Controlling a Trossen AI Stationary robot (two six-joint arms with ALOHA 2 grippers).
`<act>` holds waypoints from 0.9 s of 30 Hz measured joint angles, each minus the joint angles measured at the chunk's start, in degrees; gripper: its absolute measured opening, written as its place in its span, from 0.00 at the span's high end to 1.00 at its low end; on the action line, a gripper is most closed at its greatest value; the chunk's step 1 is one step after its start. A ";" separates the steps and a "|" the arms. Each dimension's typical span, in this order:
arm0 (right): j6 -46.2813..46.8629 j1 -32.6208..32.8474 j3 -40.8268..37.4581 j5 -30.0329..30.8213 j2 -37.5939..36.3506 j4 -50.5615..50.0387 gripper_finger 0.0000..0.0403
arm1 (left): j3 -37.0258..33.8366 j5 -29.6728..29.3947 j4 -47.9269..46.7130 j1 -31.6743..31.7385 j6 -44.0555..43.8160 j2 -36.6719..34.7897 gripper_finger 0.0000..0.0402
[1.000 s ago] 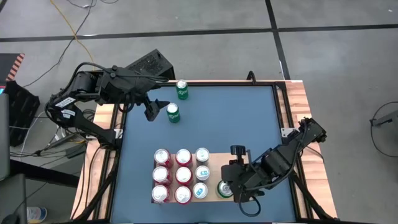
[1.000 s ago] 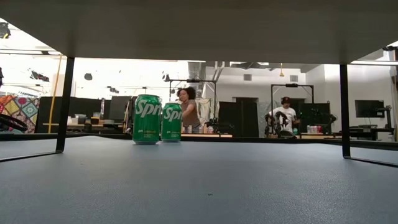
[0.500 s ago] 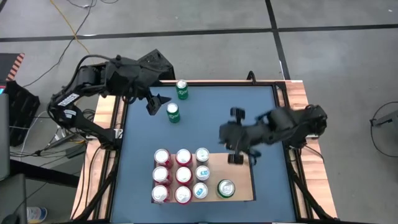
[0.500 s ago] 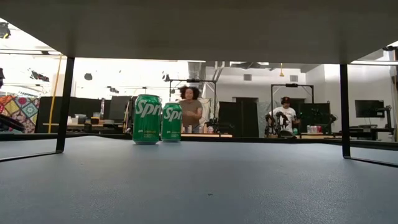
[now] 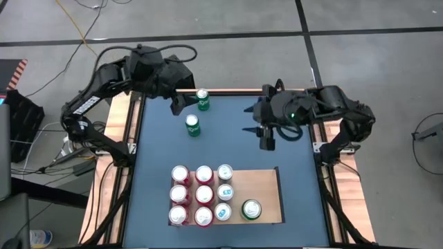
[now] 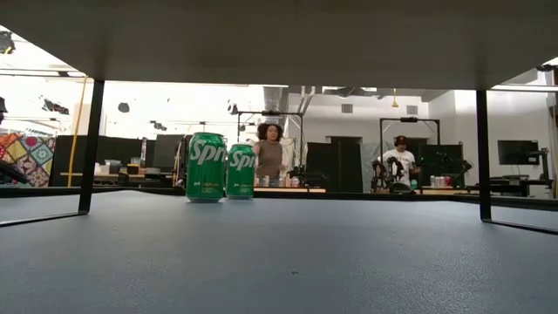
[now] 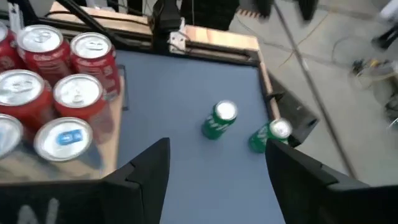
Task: Place canned beverage on shelf
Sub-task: Put the bottom green soda can on the shelf aligned with the other green soda can
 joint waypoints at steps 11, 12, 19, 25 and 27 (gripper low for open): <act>-19.30 -7.95 0.01 -4.60 -0.06 0.64 0.38 | -9.91 5.75 8.65 6.55 -5.45 1.46 0.12; -20.72 -8.88 0.01 -6.99 -0.06 0.68 0.38 | -10.55 5.58 9.39 6.54 -5.21 1.44 0.12; -26.28 -17.78 -0.14 -27.98 1.25 2.57 0.38 | -12.23 12.40 11.79 8.74 -3.72 1.34 0.12; -25.97 -23.39 -0.04 -36.32 3.35 2.32 0.38 | -9.62 16.80 10.64 11.87 2.45 -0.56 0.12; -26.01 -24.20 0.06 -36.30 4.51 1.02 0.38 | -9.64 17.00 5.58 12.27 7.26 -0.86 0.12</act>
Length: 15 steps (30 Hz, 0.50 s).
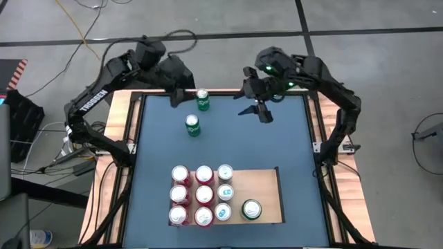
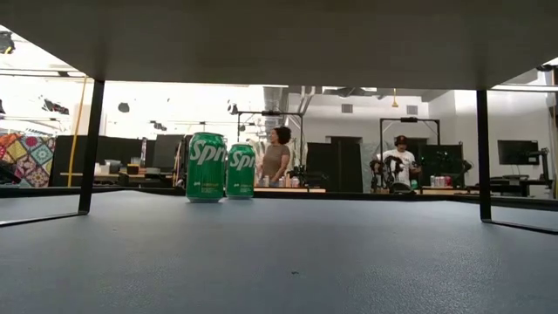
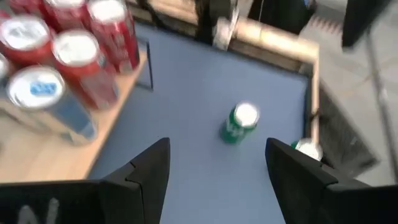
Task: Place canned beverage on shelf
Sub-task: Put the bottom green soda can on the shelf aligned with the other green soda can
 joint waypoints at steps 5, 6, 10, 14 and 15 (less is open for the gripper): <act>0.65 -2.93 -0.14 -0.70 3.04 -3.02 0.38 | -5.79 3.36 -3.82 0.36 6.66 0.22 0.12; 0.85 -3.68 -0.16 -1.25 3.43 -3.02 0.38 | -7.26 3.36 -3.77 0.71 7.79 0.22 0.12; 1.71 -6.64 -0.10 -1.79 4.66 -1.18 0.38 | -15.10 3.20 -3.38 1.84 10.53 -0.60 0.12; 2.98 -8.52 -0.10 -1.79 4.64 -0.15 0.38 | -25.68 0.39 4.07 1.66 10.09 -3.06 0.12; 3.21 -8.58 -0.10 -1.79 4.59 -0.07 0.38 | -28.25 -0.41 6.82 1.69 9.53 -3.64 0.12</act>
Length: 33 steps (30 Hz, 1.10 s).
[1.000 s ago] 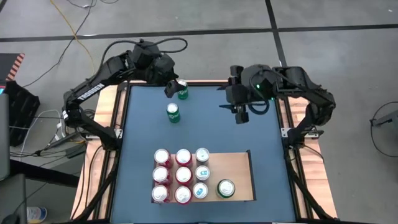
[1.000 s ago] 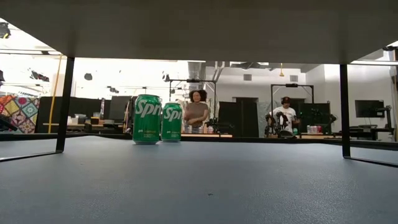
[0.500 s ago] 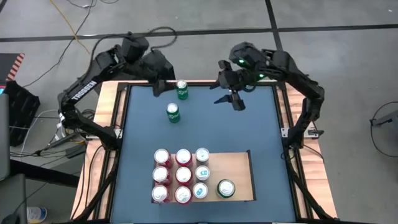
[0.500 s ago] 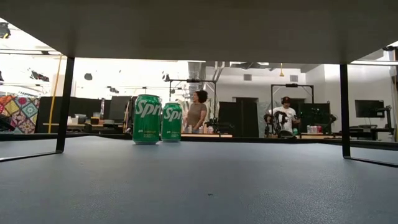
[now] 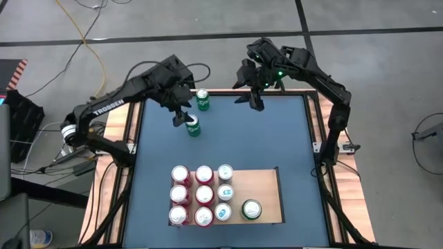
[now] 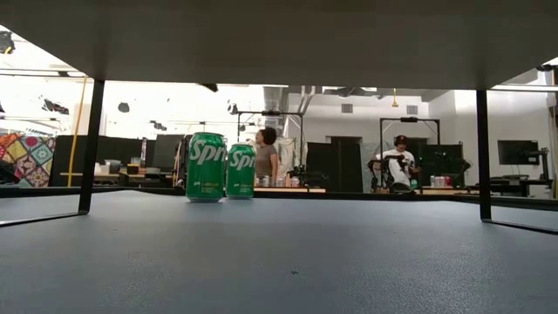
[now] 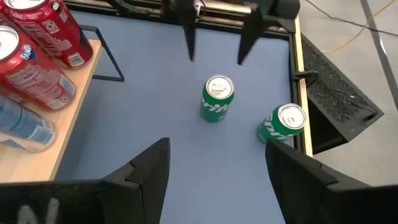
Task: Place canned beverage on shelf
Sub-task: Put the bottom green soda can on the shelf aligned with the other green soda can
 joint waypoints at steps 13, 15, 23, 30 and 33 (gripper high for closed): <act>1.16 -0.29 0.00 0.09 0.02 -0.16 0.38 | -21.33 -11.15 23.10 -0.96 -0.18 -4.51 0.12; 1.19 -0.29 0.00 0.09 0.02 -0.48 0.38 | -23.91 -11.49 26.62 -0.94 -2.18 -4.51 0.12; 1.17 -0.29 0.00 0.26 0.22 -0.45 0.38 | -29.43 -13.23 32.96 -1.99 -3.30 -4.66 0.12; 1.32 -0.76 0.00 0.34 0.33 -0.05 0.38 | -30.03 -16.30 35.42 -3.28 -3.06 -4.72 0.12; 1.39 -1.01 0.00 0.33 0.35 -0.05 0.38 | -30.18 -17.04 35.07 -2.53 -3.19 -5.85 0.12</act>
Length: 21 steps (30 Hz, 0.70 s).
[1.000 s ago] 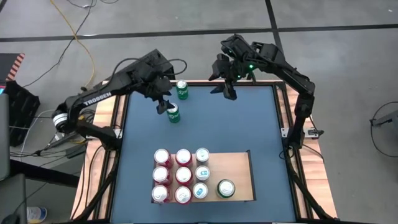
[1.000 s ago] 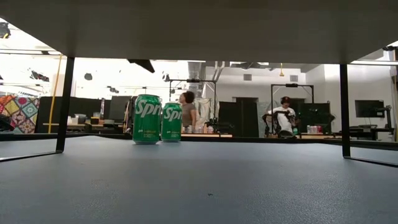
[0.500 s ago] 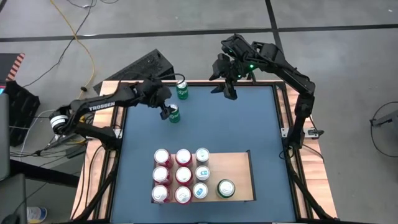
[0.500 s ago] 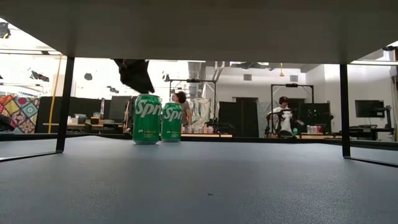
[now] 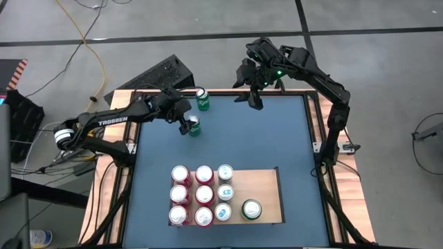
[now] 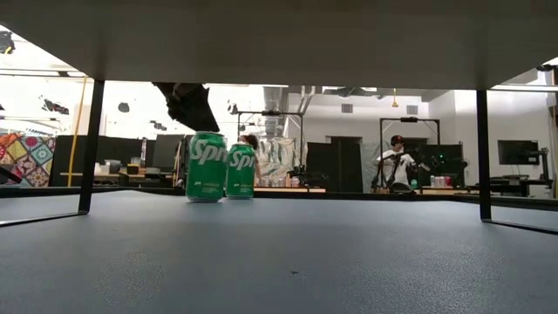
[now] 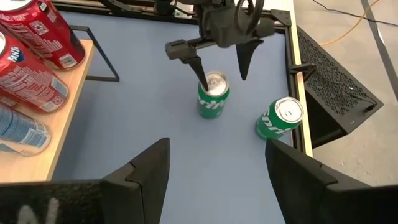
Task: Place canned beverage on shelf
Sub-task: Put the bottom green soda can on the shelf aligned with the other green soda can
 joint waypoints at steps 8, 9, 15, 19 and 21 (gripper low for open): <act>0.10 0.02 0.00 -0.04 0.00 -0.45 0.38 | -0.01 1.57 0.50 0.37 -3.06 -3.90 0.12; 0.10 0.02 0.00 -0.06 0.00 -0.48 0.38 | -0.01 1.61 0.50 0.14 -3.05 -3.90 0.12; 0.10 0.02 0.00 -0.07 0.00 -0.48 0.38 | -3.31 1.90 4.68 -0.79 -3.69 -3.82 0.12; 0.13 -0.01 0.00 -0.04 0.00 -0.33 0.38 | -7.64 1.07 9.74 -1.01 -5.25 -3.79 0.12; 0.24 -0.02 0.00 -0.04 0.00 -0.04 0.38 | -9.45 0.09 11.46 -1.01 -6.00 -3.82 0.12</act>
